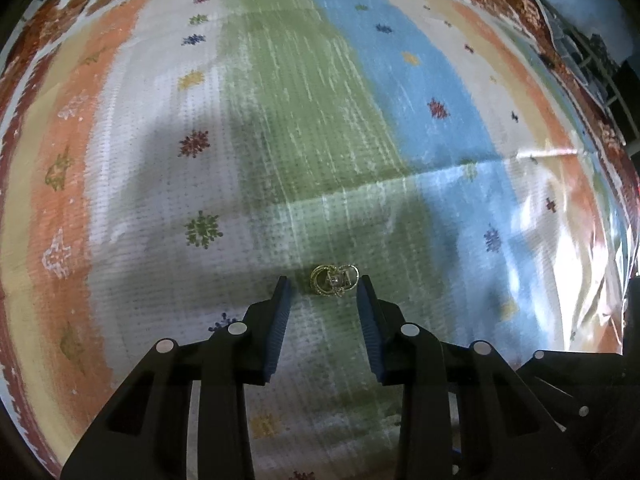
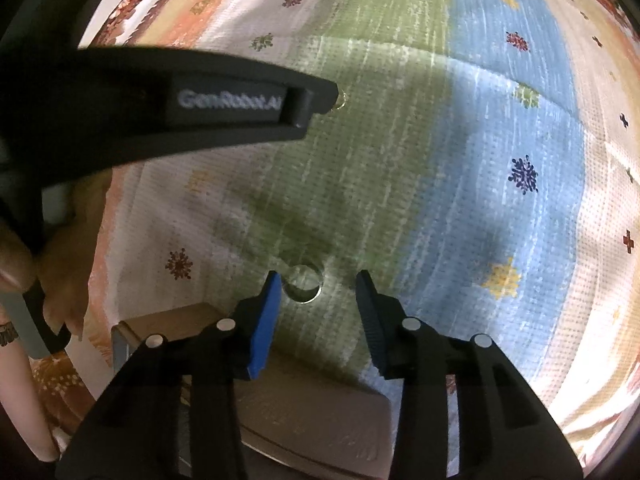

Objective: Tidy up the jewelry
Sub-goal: 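Close the left gripper on the gold ring and lift it, then carry the gold ring with the left gripper back over the tin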

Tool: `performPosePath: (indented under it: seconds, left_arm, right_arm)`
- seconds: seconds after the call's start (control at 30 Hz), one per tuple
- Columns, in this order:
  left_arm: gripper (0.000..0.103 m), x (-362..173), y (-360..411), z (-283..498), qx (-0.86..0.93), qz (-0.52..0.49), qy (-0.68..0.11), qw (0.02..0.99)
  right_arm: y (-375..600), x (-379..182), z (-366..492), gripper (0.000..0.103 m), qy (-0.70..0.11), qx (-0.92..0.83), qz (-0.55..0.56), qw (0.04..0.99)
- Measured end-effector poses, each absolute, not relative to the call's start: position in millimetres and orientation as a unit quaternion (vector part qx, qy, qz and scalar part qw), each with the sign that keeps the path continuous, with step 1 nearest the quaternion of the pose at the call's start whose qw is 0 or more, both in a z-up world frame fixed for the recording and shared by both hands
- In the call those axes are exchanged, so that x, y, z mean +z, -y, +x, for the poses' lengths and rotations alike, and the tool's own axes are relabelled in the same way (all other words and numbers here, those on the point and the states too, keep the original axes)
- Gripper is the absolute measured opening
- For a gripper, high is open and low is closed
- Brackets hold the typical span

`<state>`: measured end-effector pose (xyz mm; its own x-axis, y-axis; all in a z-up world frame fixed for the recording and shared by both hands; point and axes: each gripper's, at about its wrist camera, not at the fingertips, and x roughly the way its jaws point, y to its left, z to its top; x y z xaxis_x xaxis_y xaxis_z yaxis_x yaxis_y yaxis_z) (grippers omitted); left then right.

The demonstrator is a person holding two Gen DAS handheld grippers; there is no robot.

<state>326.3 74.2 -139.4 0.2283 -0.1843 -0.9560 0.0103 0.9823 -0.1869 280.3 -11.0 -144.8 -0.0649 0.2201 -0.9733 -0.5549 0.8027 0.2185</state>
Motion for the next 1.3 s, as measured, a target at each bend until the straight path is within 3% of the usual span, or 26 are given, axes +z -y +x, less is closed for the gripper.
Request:
performPosePath:
  seconds: [0.2, 0.27, 0.37, 0.87, 1.3]
  left_arm:
    - [0.033, -143, -69, 332, -0.058, -0.063, -0.617, 0.783]
    - [0.027, -145, -68, 332, -0.053, -0.052, -0.616, 0.784]
    - [0.017, -146, -66, 332, -0.041, -0.029, -0.615, 0.787]
    - [0.014, -133, -89, 324, -0.034, -0.061, -0.609, 0.790]
    - [0.014, -91, -91, 296, -0.042, -0.074, -0.570, 0.817]
  right_arm:
    - [10, -150, 285, 0.026, -0.669, 0.282, -0.119, 0.677]
    - [13, -151, 289, 0.022, -0.670, 0.279, -0.115, 0.679]
    - [18, -152, 291, 0.022, -0.669, 0.281, -0.112, 0.679]
    - [21, -138, 284, 0.022, -0.650, 0.280, -0.114, 0.697]
    - [42, -100, 278, 0.022, -0.598, 0.268, -0.122, 0.745]
